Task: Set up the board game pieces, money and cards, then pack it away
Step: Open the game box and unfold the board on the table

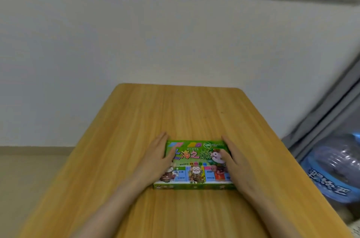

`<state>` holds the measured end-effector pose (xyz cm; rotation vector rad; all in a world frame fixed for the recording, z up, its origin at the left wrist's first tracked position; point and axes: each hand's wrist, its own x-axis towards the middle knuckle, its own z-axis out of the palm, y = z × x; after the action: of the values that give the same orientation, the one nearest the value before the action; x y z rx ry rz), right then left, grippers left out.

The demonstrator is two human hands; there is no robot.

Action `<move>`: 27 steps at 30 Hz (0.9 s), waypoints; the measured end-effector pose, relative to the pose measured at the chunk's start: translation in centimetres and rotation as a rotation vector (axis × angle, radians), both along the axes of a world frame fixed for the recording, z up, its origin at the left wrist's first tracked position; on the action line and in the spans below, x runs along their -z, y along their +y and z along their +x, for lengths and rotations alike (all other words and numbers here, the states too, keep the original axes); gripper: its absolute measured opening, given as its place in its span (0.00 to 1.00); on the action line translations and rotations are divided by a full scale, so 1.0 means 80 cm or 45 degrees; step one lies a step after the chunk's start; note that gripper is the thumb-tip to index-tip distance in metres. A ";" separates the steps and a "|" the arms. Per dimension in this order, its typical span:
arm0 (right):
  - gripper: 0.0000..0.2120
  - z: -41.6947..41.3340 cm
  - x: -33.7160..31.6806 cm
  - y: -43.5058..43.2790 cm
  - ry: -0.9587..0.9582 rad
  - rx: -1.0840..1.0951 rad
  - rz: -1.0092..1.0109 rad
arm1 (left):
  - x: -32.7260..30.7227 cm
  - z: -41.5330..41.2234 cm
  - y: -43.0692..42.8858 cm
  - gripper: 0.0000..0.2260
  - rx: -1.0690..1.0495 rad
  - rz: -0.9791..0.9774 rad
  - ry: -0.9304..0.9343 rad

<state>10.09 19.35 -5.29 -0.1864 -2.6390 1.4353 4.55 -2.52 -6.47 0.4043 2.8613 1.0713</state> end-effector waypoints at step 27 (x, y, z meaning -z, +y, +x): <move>0.20 -0.002 0.020 0.010 0.088 0.096 -0.363 | 0.007 0.008 -0.002 0.26 -0.056 0.111 0.003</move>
<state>9.95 20.18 -6.87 -0.2562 -2.3376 1.7521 5.21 -2.69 -7.02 0.3488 2.8457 1.2071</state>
